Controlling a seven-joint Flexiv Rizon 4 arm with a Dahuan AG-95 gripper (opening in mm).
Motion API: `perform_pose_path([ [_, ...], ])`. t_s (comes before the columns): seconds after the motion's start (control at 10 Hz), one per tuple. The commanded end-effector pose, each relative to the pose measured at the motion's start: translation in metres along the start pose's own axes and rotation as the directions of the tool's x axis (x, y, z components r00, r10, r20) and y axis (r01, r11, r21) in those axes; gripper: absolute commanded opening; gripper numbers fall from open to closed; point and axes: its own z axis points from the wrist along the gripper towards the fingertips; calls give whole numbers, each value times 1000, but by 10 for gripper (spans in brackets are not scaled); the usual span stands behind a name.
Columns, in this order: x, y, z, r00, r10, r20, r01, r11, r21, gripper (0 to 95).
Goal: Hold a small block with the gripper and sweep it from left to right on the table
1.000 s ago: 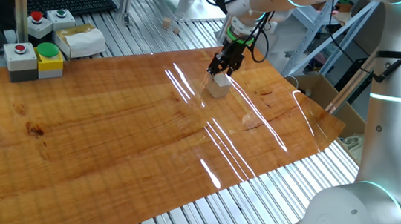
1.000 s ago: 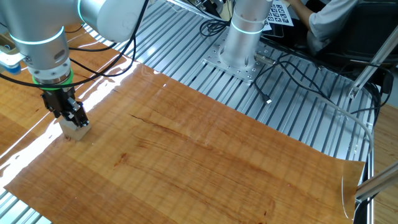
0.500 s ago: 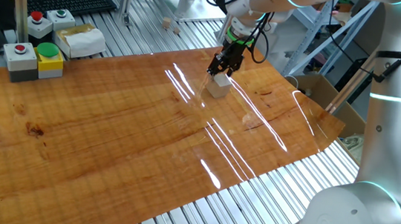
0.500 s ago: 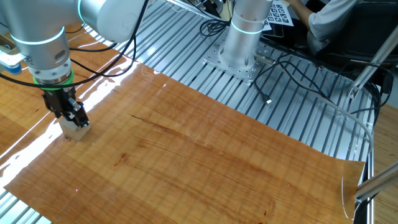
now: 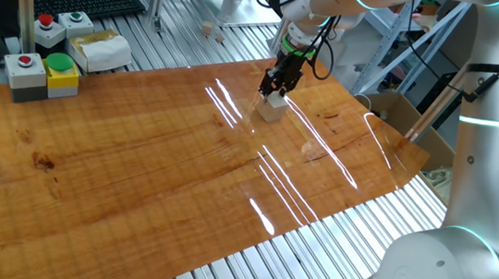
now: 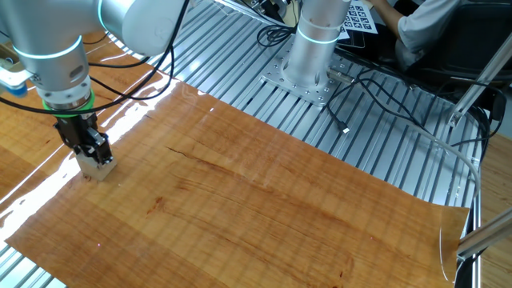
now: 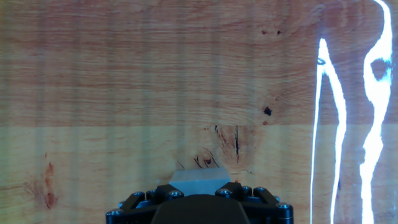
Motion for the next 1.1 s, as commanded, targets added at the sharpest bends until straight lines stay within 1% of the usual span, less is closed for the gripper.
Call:
perform_pose_path([
  [0.1,1,1,0,1000,-2,1,2,1000,2,570],
  [0.2,1,1,0,1000,-10,0,10,1000,1,570],
  [0.3,1,1,0,1000,-19,-1,19,1000,0,190],
  [0.4,1,1,1,1000,-28,-1,28,1000,0,0],
  [1.1,1,1,2,1000,-31,-2,31,1000,1,0],
])
